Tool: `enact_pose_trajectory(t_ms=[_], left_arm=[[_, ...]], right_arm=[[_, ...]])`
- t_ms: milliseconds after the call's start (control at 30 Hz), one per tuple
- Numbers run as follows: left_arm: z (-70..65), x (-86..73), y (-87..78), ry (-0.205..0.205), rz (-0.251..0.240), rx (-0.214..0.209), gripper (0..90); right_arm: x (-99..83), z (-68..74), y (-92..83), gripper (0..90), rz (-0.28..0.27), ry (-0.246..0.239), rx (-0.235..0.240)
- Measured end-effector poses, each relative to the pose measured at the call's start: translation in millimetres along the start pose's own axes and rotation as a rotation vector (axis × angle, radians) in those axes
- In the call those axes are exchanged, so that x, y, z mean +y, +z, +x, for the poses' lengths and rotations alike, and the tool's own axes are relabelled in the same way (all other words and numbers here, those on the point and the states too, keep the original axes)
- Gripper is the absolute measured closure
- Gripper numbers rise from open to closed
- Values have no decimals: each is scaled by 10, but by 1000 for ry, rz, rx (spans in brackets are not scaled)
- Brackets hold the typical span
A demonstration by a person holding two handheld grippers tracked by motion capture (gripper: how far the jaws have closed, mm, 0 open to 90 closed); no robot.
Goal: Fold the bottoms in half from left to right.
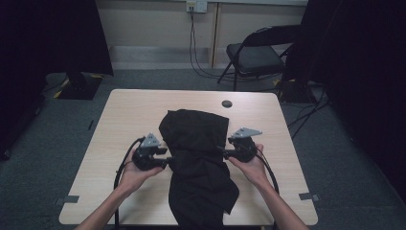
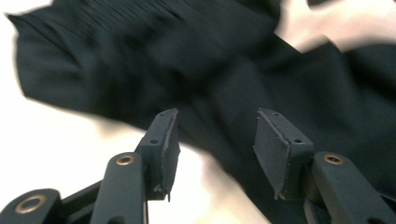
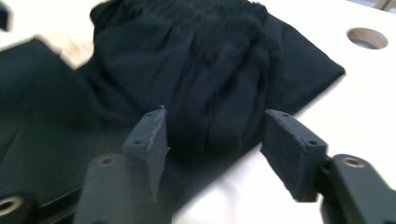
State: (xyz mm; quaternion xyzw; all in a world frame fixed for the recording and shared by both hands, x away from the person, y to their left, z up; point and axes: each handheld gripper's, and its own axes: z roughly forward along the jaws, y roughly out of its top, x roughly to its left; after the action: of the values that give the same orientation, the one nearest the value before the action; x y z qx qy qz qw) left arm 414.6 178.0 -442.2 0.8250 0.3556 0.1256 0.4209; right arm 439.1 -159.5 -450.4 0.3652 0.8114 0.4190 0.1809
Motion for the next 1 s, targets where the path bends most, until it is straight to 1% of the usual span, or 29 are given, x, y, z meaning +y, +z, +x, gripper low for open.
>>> enact_pose_trajectory(t_ms=[33,67,100,167,200,233,267,300,333,367,400,433,467,500,533,567,600,633,667,700,733,767,800,867,933,1000], left_arm=[[82,54,62,-26,-9,-5,468],[150,99,126,-44,-20,6,452],[215,139,193,-56,-29,13,434],[339,189,324,-84,-23,40,394],[392,196,377,-97,-30,52,366],[438,198,426,-118,-30,51,356],[492,210,463,-126,-18,28,349],[516,215,500,-129,-19,20,332],[539,218,531,-112,-12,26,332],[554,220,569,-109,-5,40,344],[562,210,616,-114,4,36,345],[564,205,663,-105,27,24,347],[554,196,700,-102,32,24,359],[535,183,739,-89,42,22,414],[516,175,778,-68,60,22,473],[491,165,809,-59,70,49,547],[475,160,817,-49,68,65,684],[485,166,802,-69,50,50,756],[504,180,759,-76,24,47,804],[517,215,715,-98,-2,32,827],[523,271,662,-99,-20,23,835],[517,344,606,-89,-41,29,840],[512,433,544,-92,-67,30,841],[499,625,414,-102,-133,19,842],[459,824,263,-63,-175,26,842],[409,1010,92,-43,-223,20,842]], right_arm=[[55,-17,70,374,-2,-4,-3],[108,-38,138,352,-3,-3,-2],[158,-63,209,338,-6,9,4],[234,-107,353,328,-5,26,10],[258,-125,426,324,2,31,11],[274,-139,496,323,12,37,7],[281,-152,558,324,23,42,-1],[276,-166,616,327,33,55,-2],[265,-182,668,337,53,62,-10],[246,-202,717,356,76,71,-35],[221,-226,766,371,98,79,-43],[195,-243,796,451,112,84,-35],[179,-242,808,503,104,91,-27],[178,-231,809,577,95,89,-40],[182,-216,806,627,87,82,-40],[192,-198,807,653,85,73,-41],[208,-187,804,668,89,71,-44],[228,-186,791,684,84,70,-47],[253,-192,762,685,72,73,-54],[286,-205,722,684,58,82,-53],[328,-221,681,685,39,82,-45],[383,-223,635,686,24,76,-48],[446,-226,591,685,3,64,-54],[594,-246,493,697,-42,70,-69],[757,-286,365,702,-98,86,-77],[928,-332,200,720,-162,104,-69]])
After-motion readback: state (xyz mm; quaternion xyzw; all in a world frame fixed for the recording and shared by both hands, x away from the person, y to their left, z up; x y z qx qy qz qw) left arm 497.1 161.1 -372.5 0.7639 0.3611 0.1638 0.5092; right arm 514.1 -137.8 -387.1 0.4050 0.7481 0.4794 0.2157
